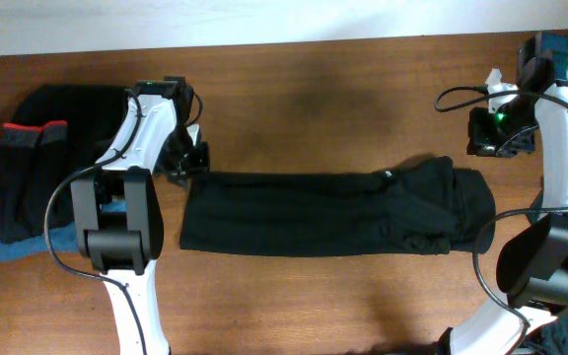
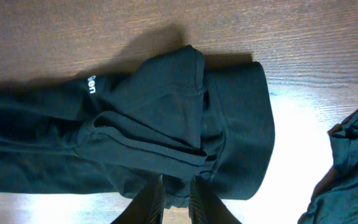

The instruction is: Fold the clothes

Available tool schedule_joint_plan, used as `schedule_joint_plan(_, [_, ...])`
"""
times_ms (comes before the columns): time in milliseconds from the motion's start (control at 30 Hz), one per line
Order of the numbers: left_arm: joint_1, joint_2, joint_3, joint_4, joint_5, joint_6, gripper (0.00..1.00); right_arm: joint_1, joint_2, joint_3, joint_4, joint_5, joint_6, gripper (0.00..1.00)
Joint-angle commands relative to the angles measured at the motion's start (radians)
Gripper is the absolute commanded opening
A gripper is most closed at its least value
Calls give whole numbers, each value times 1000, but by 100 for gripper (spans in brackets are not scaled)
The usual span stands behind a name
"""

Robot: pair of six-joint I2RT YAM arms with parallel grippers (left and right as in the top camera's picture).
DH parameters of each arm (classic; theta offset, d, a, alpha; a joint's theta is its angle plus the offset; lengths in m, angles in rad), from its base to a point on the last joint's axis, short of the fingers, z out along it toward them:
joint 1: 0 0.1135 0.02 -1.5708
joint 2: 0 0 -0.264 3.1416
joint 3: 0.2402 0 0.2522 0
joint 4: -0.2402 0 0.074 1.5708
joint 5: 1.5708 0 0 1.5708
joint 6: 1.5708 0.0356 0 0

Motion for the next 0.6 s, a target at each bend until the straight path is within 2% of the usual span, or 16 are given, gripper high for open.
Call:
schedule_joint_plan(0, [-10,-18,-3,56,53,-8,30,-3,-6,6,-3,-13,-10,20])
schedule_joint_plan(133, [-29,-18,-3,146,53,-9,31,-3,-6,6,-3,-13,-10,20])
schedule_joint_plan(300, [-43,-18,-3,173,53,-9,35,-3,-6,6,-3,-13,-10,20])
schedule_joint_plan(567, [-45,-16,-3,-38,14,-10,35,-3,-6,6,-3,-12,-10,20])
